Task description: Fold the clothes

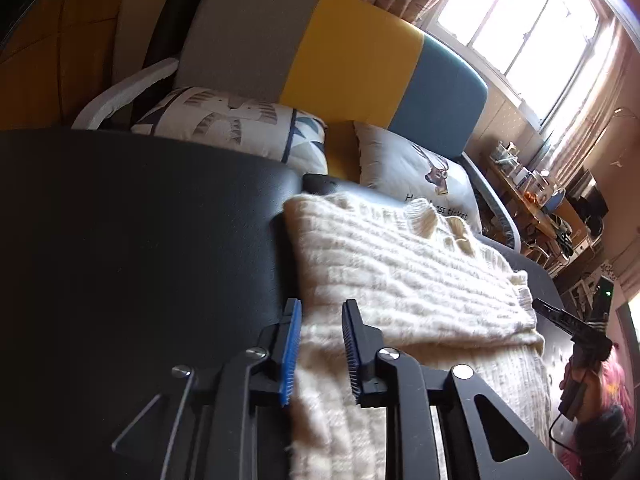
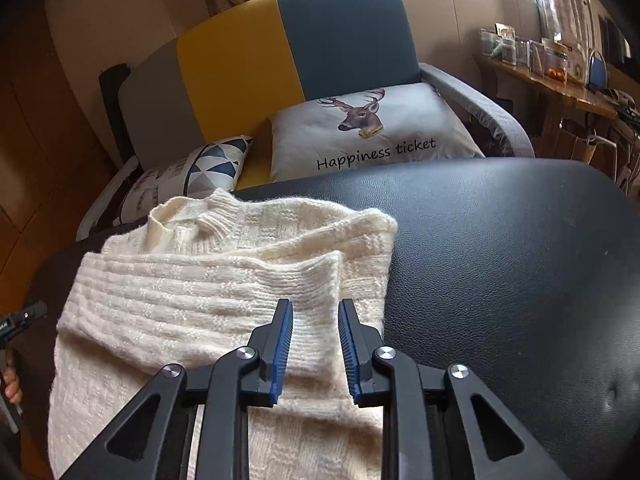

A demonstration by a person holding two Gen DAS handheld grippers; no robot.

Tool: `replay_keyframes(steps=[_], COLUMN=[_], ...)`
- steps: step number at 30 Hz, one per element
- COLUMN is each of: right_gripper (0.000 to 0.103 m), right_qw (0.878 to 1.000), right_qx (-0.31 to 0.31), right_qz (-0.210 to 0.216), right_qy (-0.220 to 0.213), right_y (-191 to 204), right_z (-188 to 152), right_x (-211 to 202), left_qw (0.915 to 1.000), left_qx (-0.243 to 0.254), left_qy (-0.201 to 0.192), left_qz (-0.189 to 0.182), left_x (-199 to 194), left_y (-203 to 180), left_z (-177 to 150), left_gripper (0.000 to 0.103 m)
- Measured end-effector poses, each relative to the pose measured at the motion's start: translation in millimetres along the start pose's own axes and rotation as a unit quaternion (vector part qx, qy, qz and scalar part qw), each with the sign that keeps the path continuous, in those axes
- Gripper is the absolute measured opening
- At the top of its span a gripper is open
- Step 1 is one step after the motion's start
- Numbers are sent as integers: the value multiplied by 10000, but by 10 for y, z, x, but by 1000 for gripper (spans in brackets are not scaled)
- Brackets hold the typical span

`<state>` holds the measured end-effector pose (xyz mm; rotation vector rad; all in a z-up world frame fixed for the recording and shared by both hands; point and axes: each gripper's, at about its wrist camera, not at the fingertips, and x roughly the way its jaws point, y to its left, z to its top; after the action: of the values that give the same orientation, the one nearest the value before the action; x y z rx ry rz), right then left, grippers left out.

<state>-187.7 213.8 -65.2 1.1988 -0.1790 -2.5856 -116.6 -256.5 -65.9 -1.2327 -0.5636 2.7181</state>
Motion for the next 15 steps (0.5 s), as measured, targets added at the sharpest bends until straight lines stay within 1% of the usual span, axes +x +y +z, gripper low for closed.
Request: replay_keyframes(steps=[1,3,5,8,12,15], right_gripper=[23,23,23,23,23,23], right_qw=[10000,9994,9986,9963,9908,9873], right_qx=[-75,-225,-370,-608,-1092,-1356], right_qz=[35,248,370,580,699,652], right_qy=[-42,-72,6,182,377,506], right_y=[39,136,258,480,836,1026], right_z=[1,54,144,237,232,190], right_x=[-46,-65,33,220,441,580], left_qw=[10000,9996,9992,9990,9980,9966], left_qx=[33,193,359,396,598,798], left_qy=[29,97,116,164,157,210], left_qz=[-48,-157,-112,-123,-109,-9], left_x=[60,189,291,402,482,551], left_y=[-65,-228,-349,-451,-597,-659], left_z=[30,83,143,222,235,196], left_gripper=[23,24,25,25,25,25])
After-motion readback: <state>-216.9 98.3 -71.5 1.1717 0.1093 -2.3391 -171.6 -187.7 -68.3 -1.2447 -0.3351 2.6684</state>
